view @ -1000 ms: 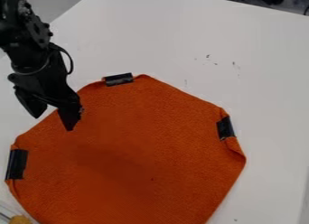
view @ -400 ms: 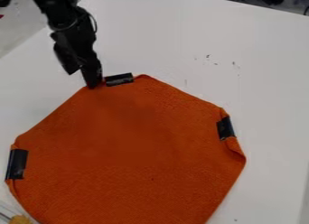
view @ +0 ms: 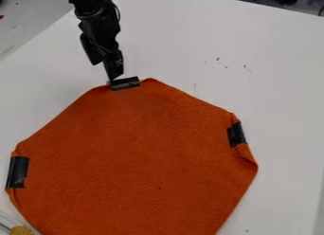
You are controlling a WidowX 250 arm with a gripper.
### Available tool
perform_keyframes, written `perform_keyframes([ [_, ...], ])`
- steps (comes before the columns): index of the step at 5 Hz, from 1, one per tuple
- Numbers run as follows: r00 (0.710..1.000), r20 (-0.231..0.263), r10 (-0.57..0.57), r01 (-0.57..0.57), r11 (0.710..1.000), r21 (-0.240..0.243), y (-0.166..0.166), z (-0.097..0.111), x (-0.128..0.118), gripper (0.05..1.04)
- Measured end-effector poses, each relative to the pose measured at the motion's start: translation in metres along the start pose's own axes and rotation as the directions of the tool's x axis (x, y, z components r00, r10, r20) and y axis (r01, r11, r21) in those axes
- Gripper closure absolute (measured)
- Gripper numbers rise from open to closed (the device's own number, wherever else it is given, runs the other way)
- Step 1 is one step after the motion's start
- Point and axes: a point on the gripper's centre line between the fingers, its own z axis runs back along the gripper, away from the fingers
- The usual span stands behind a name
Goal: Fold cloth from top tp bottom
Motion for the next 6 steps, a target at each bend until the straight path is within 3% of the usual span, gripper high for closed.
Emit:
perform_keyframes([
  [2, 1.0, 0.025, -0.018, 0.019, 0.998, -0.061, -0.01, -0.024, 0.011, 0.083],
  [4, 0.998, 0.024, -0.058, 0.059, 0.996, -0.074, -0.009, -0.034, 0.024, 0.136],
  [6, 0.998, 0.015, -0.066, 0.067, 0.994, -0.083, -0.009, -0.031, 0.027, 0.71],
])
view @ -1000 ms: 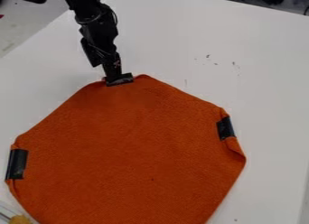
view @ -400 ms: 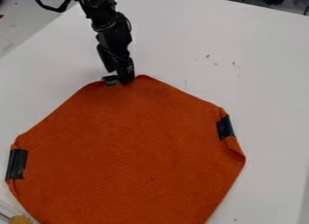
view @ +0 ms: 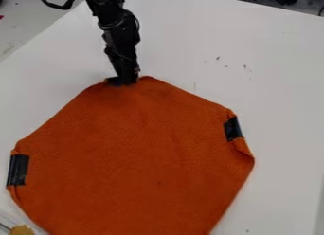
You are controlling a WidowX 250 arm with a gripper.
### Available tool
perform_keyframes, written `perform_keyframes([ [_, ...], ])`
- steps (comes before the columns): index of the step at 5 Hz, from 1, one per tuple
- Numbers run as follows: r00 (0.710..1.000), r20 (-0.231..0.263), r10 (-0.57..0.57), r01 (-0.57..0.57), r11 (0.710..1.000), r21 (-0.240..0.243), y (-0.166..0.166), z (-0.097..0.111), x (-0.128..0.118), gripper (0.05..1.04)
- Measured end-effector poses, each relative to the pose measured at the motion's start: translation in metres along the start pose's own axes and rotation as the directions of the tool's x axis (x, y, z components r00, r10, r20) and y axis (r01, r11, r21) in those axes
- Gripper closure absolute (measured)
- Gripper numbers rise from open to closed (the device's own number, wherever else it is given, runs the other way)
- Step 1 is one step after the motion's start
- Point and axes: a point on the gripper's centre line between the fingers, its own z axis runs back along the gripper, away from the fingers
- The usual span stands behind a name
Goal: Fold cloth from top tp bottom
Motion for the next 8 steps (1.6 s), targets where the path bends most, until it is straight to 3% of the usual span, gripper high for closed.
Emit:
perform_keyframes([
  [1, 0.999, -0.015, -0.035, 0.035, 0.999, -0.025, 0.002, -0.002, 0.002, 0.916],
  [2, 0.996, -0.017, -0.092, 0.092, 0.995, -0.032, 0.011, 0.0, 0.01, 1.014],
  [4, 0.984, -0.019, -0.179, 0.18, 0.983, 0.022, 0.031, 0.016, 0.026, 1.028],
  [5, 0.986, -0.04, -0.16, 0.162, 0.986, 0.035, 0.028, 0.015, 0.018, 1.029],
  [6, 0.991, -0.009, -0.131, 0.131, 0.988, 0.083, 0.012, 0.037, 0.013, 1.029],
  [8, 0.994, 0.1, -0.033, 0.021, 0.992, 0.121, -0.034, 0.05, -0.016, 1.029],
])
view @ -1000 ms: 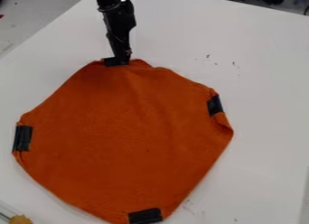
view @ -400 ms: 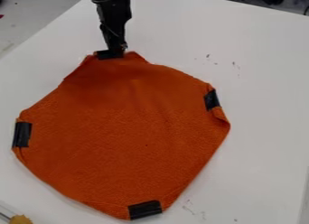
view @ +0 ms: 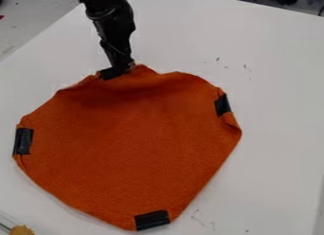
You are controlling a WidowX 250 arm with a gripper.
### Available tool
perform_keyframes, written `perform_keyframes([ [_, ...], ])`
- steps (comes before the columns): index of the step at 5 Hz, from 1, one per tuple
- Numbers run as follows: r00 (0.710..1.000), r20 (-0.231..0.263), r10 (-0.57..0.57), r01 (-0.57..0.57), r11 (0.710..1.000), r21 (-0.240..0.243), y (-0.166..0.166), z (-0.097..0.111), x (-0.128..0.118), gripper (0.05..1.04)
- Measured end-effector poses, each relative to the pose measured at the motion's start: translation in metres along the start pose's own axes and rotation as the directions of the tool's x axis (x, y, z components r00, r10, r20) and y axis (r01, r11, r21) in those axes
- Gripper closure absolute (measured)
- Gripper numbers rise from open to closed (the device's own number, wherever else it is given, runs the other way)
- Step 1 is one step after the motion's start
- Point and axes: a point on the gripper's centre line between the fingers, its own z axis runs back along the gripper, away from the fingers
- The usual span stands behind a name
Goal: Fold cloth from top tp bottom
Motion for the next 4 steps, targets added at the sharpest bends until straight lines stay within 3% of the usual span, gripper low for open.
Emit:
perform_keyframes([
  [2, 0.997, 0.045, 0.061, -0.058, 0.997, -0.057, -0.039, -0.015, -0.015, 1.029],
  [4, 0.997, 0.022, 0.073, -0.071, 0.994, -0.079, -0.05, -0.024, -0.025, 1.006],
])
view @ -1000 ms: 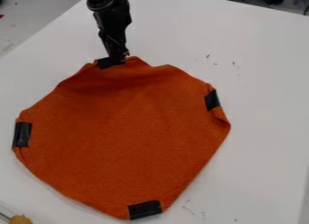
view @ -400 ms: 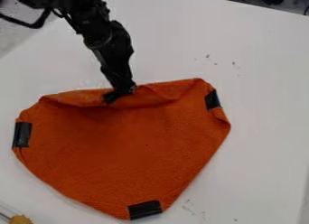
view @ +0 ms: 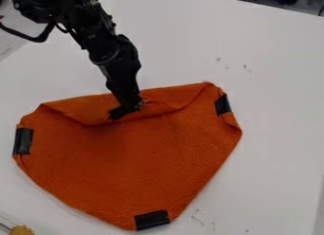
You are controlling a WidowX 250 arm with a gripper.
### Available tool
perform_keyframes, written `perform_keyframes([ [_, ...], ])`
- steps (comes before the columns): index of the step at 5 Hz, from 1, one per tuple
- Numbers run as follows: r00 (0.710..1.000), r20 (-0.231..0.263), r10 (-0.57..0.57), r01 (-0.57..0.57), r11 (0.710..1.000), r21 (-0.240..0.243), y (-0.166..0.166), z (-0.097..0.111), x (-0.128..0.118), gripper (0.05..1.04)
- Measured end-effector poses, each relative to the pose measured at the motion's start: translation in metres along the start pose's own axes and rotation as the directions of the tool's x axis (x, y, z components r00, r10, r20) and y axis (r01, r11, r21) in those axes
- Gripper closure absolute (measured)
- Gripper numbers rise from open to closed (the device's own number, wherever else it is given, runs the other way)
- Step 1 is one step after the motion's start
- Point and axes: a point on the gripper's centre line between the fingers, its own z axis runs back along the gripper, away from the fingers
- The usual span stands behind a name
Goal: Fold cloth from top tp bottom
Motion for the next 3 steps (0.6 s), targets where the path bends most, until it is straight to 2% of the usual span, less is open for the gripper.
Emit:
perform_keyframes([
  [1, 0.999, -0.013, 0.033, -0.033, 0.999, -0.034, -0.01, -0.004, -0.008, 0.855],
  [2, 0.996, -0.057, 0.073, -0.076, 0.995, -0.066, -0.031, 0.002, -0.009, 0.606],
  [3, 0.985, -0.112, 0.128, -0.133, 0.99, -0.041, -0.049, 0.017, -0.007, 0.306],
])
